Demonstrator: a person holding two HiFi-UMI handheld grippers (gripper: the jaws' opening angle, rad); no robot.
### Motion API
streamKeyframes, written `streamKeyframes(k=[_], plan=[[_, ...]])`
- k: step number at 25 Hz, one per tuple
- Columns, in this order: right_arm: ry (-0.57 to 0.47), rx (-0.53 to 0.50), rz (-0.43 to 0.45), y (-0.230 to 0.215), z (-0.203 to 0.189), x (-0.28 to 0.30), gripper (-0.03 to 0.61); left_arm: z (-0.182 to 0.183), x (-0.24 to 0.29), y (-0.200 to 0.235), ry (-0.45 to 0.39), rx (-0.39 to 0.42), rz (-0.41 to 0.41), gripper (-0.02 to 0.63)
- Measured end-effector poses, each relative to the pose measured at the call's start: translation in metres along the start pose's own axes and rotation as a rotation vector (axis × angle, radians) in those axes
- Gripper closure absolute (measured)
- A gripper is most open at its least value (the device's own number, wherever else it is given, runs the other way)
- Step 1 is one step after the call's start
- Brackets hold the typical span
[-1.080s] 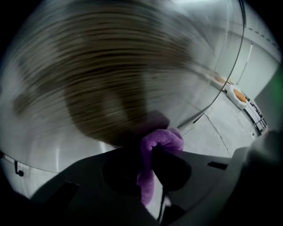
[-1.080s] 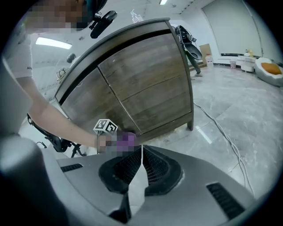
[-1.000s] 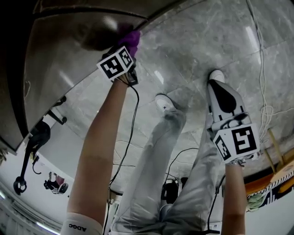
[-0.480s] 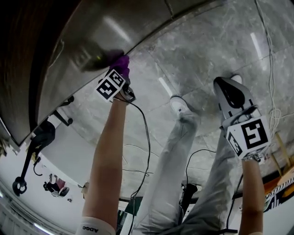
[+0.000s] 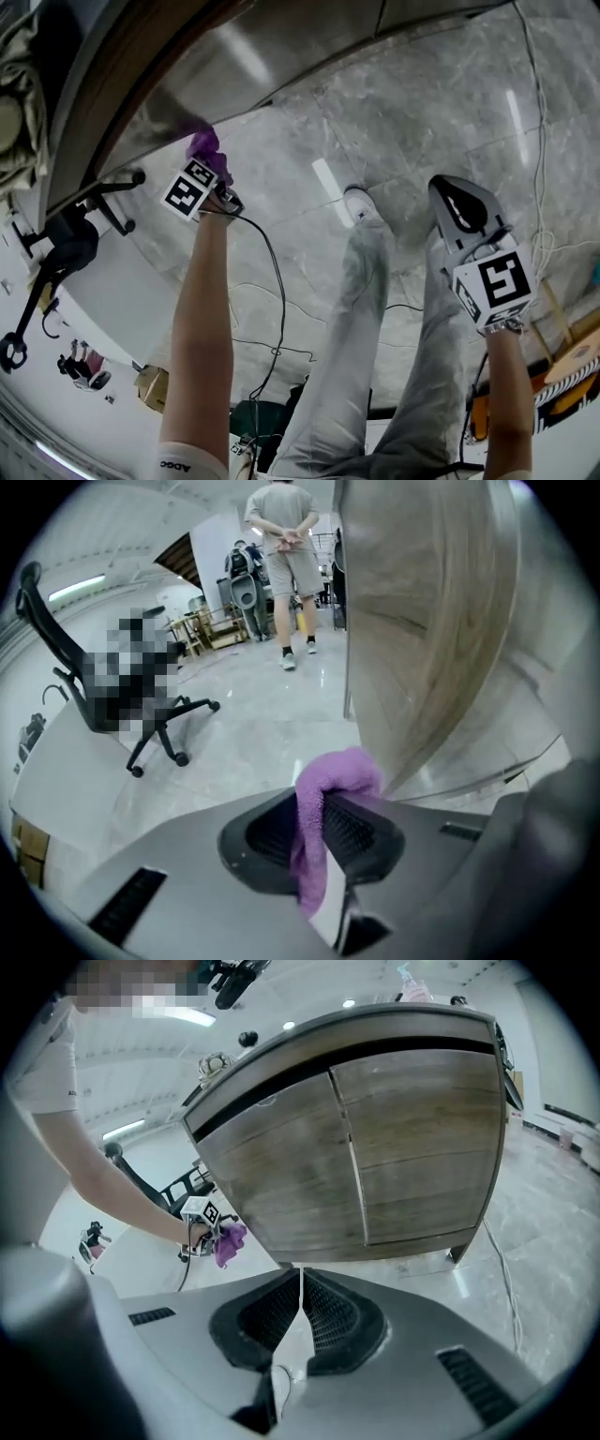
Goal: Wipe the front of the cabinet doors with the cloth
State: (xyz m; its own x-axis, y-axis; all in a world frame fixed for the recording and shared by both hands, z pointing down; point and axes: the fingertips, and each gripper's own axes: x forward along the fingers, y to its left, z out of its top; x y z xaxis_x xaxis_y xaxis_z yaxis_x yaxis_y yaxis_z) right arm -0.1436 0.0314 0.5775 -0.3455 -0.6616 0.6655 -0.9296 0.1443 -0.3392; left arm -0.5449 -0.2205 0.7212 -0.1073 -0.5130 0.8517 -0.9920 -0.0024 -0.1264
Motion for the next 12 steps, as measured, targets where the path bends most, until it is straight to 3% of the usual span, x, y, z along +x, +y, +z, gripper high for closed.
streamKeyframes(k=[4, 6, 9, 12], plan=[[0.009, -0.043, 0.043, 0.018, 0.020, -0.017, 0.549, 0.008, -0.050, 0.018, -0.070, -0.050, -0.030, 0.554], [0.014, -0.063, 0.068, 0.026, 0.026, -0.028, 0.549, 0.005, -0.087, 0.015, -0.119, 0.005, -0.062, 0.554], [0.023, -0.090, 0.094, 0.033, 0.032, -0.049, 0.549, -0.008, -0.159, -0.006, -0.192, 0.151, -0.116, 0.554], [0.012, -0.136, 0.119, 0.042, 0.046, -0.077, 0.549, -0.030, -0.235, -0.036, -0.242, 0.154, -0.205, 0.554]])
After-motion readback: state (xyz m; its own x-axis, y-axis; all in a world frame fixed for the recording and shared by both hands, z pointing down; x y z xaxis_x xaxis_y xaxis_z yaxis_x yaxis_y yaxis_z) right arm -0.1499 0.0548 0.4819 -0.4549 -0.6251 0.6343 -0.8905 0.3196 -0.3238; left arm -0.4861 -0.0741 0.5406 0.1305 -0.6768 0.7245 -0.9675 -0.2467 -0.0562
